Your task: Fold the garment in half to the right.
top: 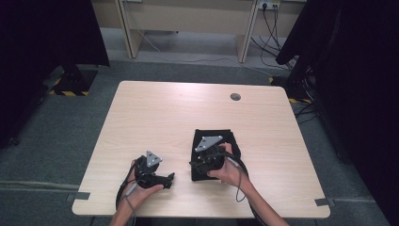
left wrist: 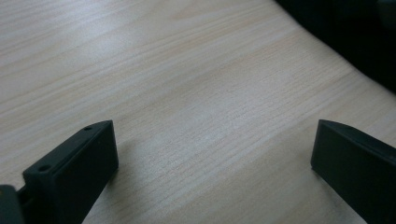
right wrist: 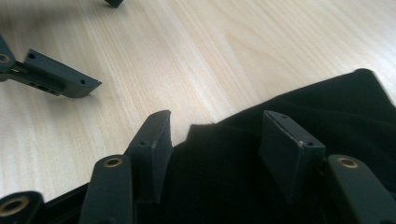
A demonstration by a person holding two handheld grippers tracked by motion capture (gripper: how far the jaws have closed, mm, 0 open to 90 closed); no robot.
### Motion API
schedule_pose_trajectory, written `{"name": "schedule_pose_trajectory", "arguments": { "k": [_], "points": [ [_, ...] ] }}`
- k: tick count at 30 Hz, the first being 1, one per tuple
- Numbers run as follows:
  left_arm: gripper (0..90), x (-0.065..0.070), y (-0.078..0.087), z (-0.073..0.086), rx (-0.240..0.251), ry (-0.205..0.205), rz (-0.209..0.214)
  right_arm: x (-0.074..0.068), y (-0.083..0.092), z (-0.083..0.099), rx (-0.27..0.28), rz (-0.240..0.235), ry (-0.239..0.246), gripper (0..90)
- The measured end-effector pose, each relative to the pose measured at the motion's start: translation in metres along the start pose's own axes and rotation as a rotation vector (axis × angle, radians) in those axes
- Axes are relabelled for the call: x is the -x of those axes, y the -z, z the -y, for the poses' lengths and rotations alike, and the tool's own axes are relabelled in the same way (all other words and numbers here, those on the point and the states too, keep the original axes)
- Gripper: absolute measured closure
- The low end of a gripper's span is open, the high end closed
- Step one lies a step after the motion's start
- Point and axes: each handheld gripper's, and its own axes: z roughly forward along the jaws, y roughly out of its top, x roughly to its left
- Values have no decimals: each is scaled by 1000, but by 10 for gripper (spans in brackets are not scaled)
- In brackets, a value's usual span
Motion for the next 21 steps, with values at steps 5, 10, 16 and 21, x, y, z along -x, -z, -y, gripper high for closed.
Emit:
{"name": "schedule_pose_trajectory", "arguments": {
  "k": [5, 10, 16, 21],
  "points": [
    [0, 0, 0, 0, -1, -1, 0, 0, -9, 0, -39, -4, 22, 639],
    [0, 0, 0, 0, 1, 2, -2, 3, 1, 3, -19, 4, 40, 820],
    [0, 0, 0, 0, 0, 3, -4, 7, 39, 12, 66, 43, 15, 827],
    [0, 0, 0, 0, 1, 4, -5, 18, 75, 35, 123, 104, -41, 816]
  ]
}}
